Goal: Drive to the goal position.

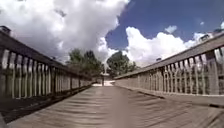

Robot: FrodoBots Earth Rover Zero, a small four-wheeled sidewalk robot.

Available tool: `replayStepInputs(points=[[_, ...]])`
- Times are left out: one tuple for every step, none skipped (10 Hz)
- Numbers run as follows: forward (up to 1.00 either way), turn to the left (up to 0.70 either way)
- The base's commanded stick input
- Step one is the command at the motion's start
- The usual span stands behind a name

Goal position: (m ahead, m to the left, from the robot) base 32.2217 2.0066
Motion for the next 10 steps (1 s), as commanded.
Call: replayStepInputs(points=[[0.85,0.0],[0.85,0.0],[0.85,0.0],[0.85,0.16],[0.85,0.33],[0.85,0.07],[0.85,0.0],[0.85,0.0],[0.85,0.0],[0.85,0.0]])
